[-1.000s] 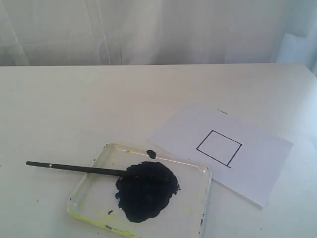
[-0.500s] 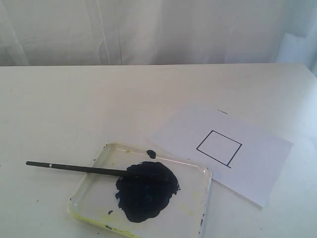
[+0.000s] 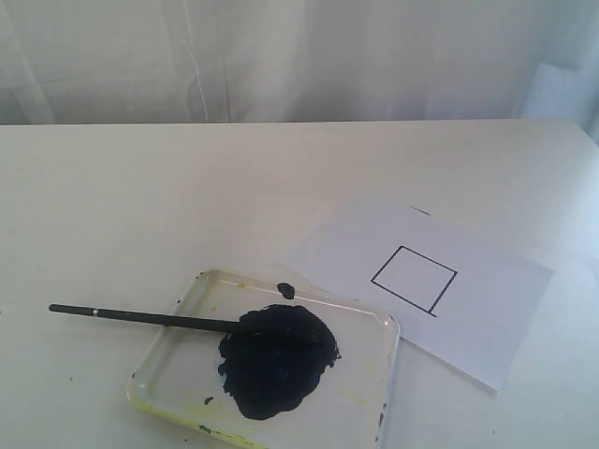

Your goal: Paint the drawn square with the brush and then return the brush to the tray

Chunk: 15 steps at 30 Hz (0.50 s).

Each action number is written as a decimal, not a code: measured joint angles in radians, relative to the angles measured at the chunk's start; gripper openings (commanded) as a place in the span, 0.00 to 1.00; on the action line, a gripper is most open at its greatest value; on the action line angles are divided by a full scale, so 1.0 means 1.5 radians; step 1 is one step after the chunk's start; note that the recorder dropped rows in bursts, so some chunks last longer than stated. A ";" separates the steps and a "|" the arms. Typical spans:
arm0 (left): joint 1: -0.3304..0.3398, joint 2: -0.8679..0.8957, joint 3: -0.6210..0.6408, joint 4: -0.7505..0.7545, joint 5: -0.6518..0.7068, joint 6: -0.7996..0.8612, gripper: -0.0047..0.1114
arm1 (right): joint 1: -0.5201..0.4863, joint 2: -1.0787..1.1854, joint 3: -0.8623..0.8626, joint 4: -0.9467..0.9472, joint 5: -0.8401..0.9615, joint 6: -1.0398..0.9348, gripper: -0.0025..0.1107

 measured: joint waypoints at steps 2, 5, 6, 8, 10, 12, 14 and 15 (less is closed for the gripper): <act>0.000 0.042 0.000 -0.006 -0.016 0.002 0.04 | 0.000 0.049 -0.011 0.022 0.056 -0.018 0.51; 0.000 0.096 0.000 -0.011 -0.028 0.012 0.04 | 0.000 0.121 -0.032 0.033 0.124 -0.048 0.51; 0.000 0.110 -0.001 -0.012 -0.028 0.018 0.04 | 0.000 0.138 -0.039 0.034 0.136 -0.056 0.51; 0.000 0.144 -0.009 -0.014 -0.027 0.030 0.04 | 0.000 0.175 -0.056 0.035 0.159 -0.078 0.51; 0.000 0.174 -0.022 -0.018 -0.022 0.036 0.04 | 0.000 0.205 -0.069 0.035 0.178 -0.103 0.51; 0.000 0.196 -0.036 -0.026 -0.017 0.045 0.04 | 0.000 0.232 -0.079 0.035 0.190 -0.140 0.51; 0.000 0.217 -0.046 -0.040 -0.012 0.066 0.04 | 0.000 0.258 -0.080 0.035 0.188 -0.194 0.51; 0.000 0.224 -0.048 -0.048 -0.010 0.077 0.04 | 0.000 0.271 -0.080 0.037 0.180 -0.226 0.51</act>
